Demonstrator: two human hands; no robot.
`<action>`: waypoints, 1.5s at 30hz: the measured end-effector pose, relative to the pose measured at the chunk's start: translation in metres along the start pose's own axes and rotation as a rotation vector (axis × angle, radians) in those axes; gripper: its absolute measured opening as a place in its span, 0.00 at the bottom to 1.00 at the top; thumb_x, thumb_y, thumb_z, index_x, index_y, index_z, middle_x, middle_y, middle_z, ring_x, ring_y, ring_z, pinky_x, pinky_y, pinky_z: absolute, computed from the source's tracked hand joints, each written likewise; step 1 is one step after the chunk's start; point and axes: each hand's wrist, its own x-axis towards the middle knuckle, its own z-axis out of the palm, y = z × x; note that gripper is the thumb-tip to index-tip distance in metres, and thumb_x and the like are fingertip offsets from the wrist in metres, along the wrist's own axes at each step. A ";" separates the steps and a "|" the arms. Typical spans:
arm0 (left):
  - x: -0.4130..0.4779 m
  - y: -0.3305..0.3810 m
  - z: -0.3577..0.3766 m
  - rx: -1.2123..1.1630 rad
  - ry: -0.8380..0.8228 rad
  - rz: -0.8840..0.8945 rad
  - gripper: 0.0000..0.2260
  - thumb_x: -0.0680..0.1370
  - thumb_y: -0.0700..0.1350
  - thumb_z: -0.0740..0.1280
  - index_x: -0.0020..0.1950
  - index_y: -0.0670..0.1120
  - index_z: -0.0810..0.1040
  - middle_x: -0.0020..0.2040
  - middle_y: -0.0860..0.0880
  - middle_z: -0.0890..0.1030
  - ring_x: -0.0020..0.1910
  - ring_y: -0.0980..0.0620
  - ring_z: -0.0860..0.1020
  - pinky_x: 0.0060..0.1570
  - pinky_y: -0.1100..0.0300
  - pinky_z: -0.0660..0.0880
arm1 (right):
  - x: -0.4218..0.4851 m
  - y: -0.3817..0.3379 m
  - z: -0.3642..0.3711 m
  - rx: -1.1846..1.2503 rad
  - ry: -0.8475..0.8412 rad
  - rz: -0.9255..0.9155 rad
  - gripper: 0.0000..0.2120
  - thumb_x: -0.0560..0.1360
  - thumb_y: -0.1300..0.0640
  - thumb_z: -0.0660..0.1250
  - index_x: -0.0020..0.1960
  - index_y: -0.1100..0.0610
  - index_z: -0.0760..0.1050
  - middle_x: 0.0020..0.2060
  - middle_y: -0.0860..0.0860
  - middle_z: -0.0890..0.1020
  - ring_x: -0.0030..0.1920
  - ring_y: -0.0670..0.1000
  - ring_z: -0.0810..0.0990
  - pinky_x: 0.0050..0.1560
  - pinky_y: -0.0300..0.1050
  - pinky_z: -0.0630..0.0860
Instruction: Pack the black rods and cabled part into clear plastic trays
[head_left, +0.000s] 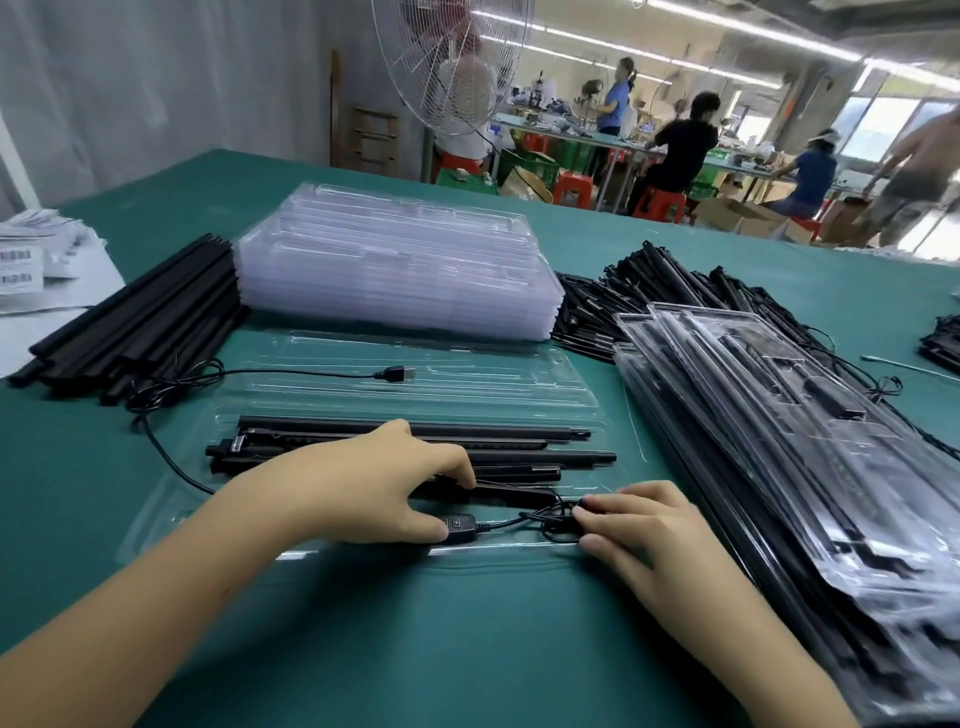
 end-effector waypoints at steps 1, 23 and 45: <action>0.000 0.000 0.000 0.007 0.005 0.013 0.18 0.76 0.57 0.64 0.64 0.67 0.64 0.45 0.68 0.62 0.46 0.79 0.60 0.55 0.60 0.68 | 0.000 -0.002 0.000 0.039 0.021 0.014 0.11 0.74 0.54 0.69 0.56 0.51 0.81 0.54 0.39 0.80 0.56 0.47 0.71 0.59 0.29 0.63; 0.013 -0.010 0.005 0.086 0.169 0.089 0.14 0.79 0.59 0.59 0.65 0.63 0.67 0.62 0.67 0.68 0.60 0.66 0.68 0.63 0.59 0.68 | 0.014 -0.004 -0.004 0.143 -0.113 0.160 0.21 0.76 0.70 0.57 0.63 0.53 0.76 0.61 0.53 0.77 0.58 0.41 0.75 0.51 0.21 0.64; 0.030 0.053 0.043 0.131 0.351 0.293 0.08 0.79 0.43 0.63 0.54 0.51 0.80 0.49 0.52 0.78 0.49 0.53 0.76 0.48 0.60 0.72 | 0.008 0.001 0.006 0.108 -0.025 0.142 0.22 0.75 0.69 0.57 0.65 0.57 0.75 0.70 0.50 0.68 0.69 0.44 0.69 0.57 0.17 0.52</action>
